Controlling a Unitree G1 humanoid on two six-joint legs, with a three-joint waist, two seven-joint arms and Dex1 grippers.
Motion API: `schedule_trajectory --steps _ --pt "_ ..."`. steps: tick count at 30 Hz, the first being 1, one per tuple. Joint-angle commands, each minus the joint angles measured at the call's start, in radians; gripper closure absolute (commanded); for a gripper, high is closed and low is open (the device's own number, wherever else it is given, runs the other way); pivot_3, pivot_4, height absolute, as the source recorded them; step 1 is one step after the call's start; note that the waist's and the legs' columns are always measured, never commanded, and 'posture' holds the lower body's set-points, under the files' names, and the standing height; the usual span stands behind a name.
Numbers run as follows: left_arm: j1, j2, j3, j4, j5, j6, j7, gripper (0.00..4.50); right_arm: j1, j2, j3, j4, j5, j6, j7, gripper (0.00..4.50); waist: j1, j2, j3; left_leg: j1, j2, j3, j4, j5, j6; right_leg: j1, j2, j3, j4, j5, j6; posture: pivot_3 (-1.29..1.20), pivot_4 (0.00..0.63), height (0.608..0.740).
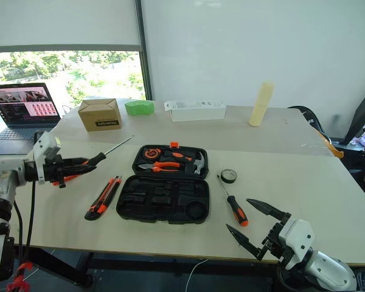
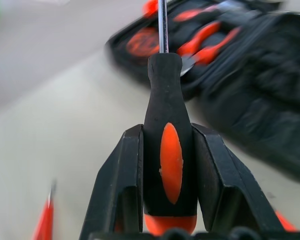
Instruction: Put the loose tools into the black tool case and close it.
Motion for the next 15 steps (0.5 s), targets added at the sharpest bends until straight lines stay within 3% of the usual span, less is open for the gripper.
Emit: schedule_trajectory --steps 1,7,15 --pt "-0.085 -0.095 -0.134 -0.065 0.114 -0.052 0.019 3.62 0.019 -0.017 -0.053 -0.037 0.024 -0.010 0.002 0.00 0.007 0.000 0.000 0.000 0.000 0.000 0.001 0.000 0.000 0.001 0.000 0.000 0.000 0.000 0.000 0.00 0.150 0.740" --pt "-0.158 -0.194 -0.278 0.018 0.269 -0.189 0.059 3.62 0.037 -0.006 -0.046 -0.073 0.015 0.000 -0.024 0.00 -0.018 -0.001 0.001 -0.002 0.000 -0.004 0.003 -0.001 0.001 -0.002 0.003 0.007 0.000 0.001 0.002 0.00 0.150 0.740" --pt "-0.204 -0.246 -0.334 0.169 0.371 -0.270 0.150 3.62 0.057 0.012 -0.041 -0.102 -0.001 0.000 -0.062 0.00 -0.025 -0.001 0.001 -0.002 -0.001 -0.005 0.003 -0.003 0.005 -0.002 0.002 0.008 -0.001 0.000 0.004 0.00 0.150 0.740"
